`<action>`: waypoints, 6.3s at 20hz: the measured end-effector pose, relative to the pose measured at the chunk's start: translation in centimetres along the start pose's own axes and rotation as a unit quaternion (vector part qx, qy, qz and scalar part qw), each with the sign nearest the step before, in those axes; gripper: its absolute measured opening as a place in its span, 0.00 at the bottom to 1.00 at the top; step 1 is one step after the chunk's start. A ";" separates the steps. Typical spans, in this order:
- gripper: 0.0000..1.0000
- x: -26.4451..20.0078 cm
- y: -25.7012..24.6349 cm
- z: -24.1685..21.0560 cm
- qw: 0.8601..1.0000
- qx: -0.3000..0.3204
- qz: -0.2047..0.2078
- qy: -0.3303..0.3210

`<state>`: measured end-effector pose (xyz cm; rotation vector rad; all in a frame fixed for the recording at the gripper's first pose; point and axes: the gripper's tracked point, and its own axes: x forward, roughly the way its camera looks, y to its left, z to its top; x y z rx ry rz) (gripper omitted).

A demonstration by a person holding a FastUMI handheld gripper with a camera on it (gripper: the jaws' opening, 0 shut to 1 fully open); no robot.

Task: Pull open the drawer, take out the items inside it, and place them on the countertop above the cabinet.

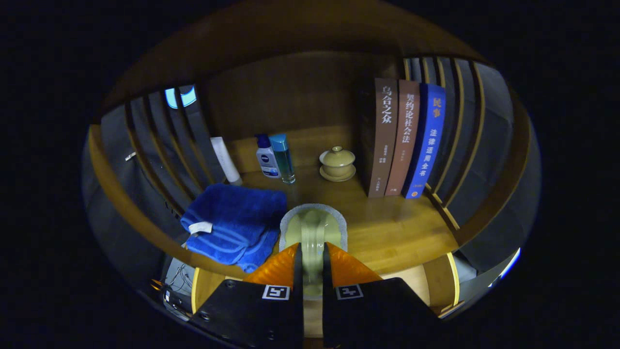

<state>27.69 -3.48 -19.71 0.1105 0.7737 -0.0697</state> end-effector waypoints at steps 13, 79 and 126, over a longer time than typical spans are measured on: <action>0.39 7.9 -0.7 0.5 0.998 0.001 -0.013 0.054; 1.00 2.4 -0.9 -14.6 0.973 -0.010 -0.010 -0.231; 0.99 -30.4 0.5 -2.4 0.937 -0.039 0.008 -0.347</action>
